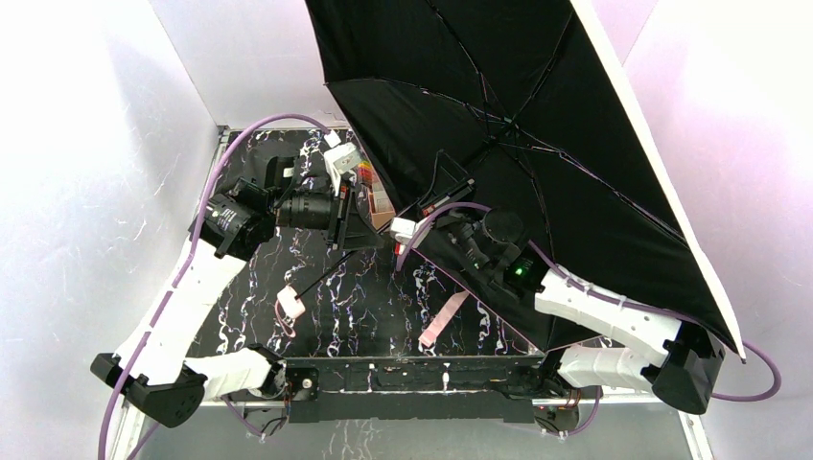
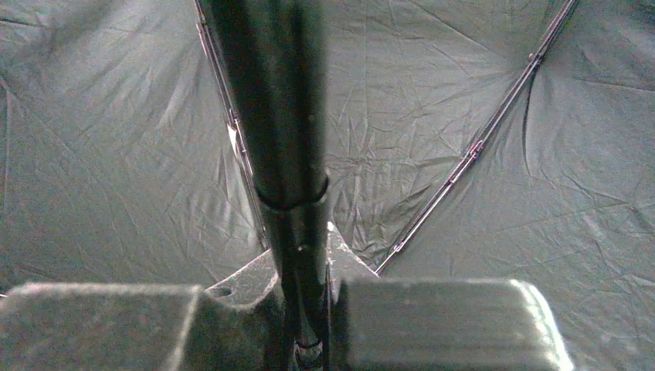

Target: Put away the umbrella

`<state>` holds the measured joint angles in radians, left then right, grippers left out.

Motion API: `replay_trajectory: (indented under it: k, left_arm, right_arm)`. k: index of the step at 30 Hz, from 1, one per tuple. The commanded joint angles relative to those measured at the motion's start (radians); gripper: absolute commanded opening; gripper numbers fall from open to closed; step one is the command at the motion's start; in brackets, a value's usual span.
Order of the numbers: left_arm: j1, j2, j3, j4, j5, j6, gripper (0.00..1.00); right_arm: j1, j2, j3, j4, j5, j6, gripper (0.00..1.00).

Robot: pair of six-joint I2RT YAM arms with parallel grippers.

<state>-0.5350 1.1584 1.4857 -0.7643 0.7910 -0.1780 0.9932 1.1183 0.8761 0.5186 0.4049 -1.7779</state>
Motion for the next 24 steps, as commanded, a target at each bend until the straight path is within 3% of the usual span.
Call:
replay_trajectory:
  k: [1,3,5,11,14,18,21,24]
  left_arm:
    - [0.003,0.014,0.008,-0.030,-0.011,0.011,0.11]
    - [0.003,0.021,0.012,-0.035,-0.019,0.014,0.00]
    - [0.003,0.024,0.014,-0.040,-0.032,0.013,0.00]
    - [0.002,0.007,0.006,0.001,-0.104,-0.014,0.00]
    - [0.003,-0.038,-0.040,0.087,-0.182,-0.066,0.00]
    - [0.003,-0.124,-0.149,0.249,-0.235,-0.165,0.00]
    - [0.003,-0.156,-0.210,0.329,-0.224,-0.207,0.00]
    - [0.003,-0.164,-0.244,0.357,-0.228,-0.222,0.00]
  right_arm:
    - [-0.007,-0.010,0.027,0.079,0.043,-0.013,0.00]
    - [-0.008,-0.011,0.030,0.076,0.038,-0.009,0.01]
    - [-0.008,-0.013,0.033,0.076,0.035,-0.004,0.06]
    - [-0.002,-0.051,0.032,0.019,0.006,0.053,0.45]
    - [0.006,-0.098,0.010,-0.105,-0.012,0.136,0.60]
    - [0.016,-0.181,-0.052,-0.200,-0.026,0.250,0.72]
    - [0.041,-0.237,-0.054,-0.253,0.015,0.428,0.76]
    - [0.062,-0.277,0.021,-0.366,0.019,0.865,0.83]
